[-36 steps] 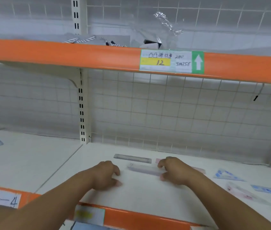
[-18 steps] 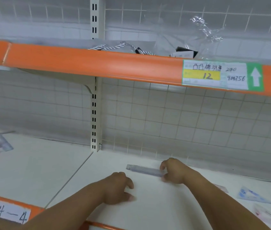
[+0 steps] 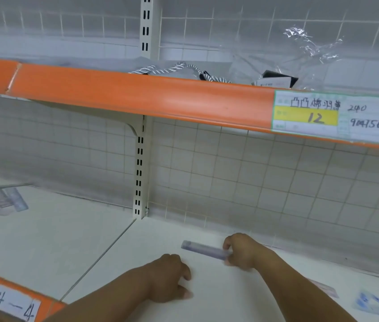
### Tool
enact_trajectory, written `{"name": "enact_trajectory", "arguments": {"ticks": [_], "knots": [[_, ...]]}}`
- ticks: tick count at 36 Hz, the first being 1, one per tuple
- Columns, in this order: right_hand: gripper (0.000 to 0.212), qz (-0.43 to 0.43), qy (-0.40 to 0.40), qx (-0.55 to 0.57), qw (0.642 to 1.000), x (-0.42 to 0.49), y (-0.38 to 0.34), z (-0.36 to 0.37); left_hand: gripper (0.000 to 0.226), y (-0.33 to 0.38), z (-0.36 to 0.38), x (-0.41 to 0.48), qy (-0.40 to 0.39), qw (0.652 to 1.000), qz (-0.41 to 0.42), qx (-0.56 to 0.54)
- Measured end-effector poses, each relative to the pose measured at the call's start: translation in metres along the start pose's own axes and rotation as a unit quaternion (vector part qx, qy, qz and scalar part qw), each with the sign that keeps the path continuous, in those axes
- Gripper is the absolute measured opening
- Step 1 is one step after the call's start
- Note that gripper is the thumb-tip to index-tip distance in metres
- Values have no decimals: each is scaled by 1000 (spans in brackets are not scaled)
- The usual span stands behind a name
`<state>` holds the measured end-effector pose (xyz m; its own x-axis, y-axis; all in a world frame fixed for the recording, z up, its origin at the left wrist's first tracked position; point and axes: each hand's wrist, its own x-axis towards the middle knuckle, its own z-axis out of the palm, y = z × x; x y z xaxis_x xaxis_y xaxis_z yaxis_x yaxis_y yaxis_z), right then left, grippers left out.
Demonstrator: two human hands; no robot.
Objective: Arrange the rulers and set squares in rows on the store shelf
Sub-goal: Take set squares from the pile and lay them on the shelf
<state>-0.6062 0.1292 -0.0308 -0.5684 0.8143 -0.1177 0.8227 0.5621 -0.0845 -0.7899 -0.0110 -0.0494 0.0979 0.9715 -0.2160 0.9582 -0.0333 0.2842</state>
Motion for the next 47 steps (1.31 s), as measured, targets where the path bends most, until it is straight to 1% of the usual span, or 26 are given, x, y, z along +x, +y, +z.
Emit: {"name": "enact_trajectory", "arguments": {"ticks": [9,14,19,24,28,32,34,37,39,45,47], "knots": [[35,-3,-7,-7,1000,7,3,5,50,-1,-2,-1,3,1000,0,10],[40,-11,-10,-5,1000,9,5,5,50,-4,-3,1,3,1000,-6,15],[32,-12,-21,-24,999,11,5,7,50,-6,-2,1,4,1000,-6,9],[30,-13,-19,-37,999,13,5,9,50,-9,-2,1,5,1000,-12,4],[33,-11,-19,-40,999,12,5,9,51,-10,-2,1,8,1000,-17,2],[40,-6,-10,-19,1000,9,1,8,52,-13,-4,1,12,1000,-23,5],[36,-15,10,-15,1000,6,-4,6,52,-14,-5,-2,14,999,-32,-1],[24,-42,65,-36,996,-2,-20,4,51,-17,-9,-6,21,998,-51,-1],[23,-63,84,-54,993,-10,-32,5,49,-19,-10,-10,30,997,-71,9],[22,-105,59,-67,990,-29,-67,14,40,-21,-11,-26,82,986,-140,46],[27,-128,56,-78,987,-31,-78,16,33,-23,-10,-34,100,981,-160,53]]}}
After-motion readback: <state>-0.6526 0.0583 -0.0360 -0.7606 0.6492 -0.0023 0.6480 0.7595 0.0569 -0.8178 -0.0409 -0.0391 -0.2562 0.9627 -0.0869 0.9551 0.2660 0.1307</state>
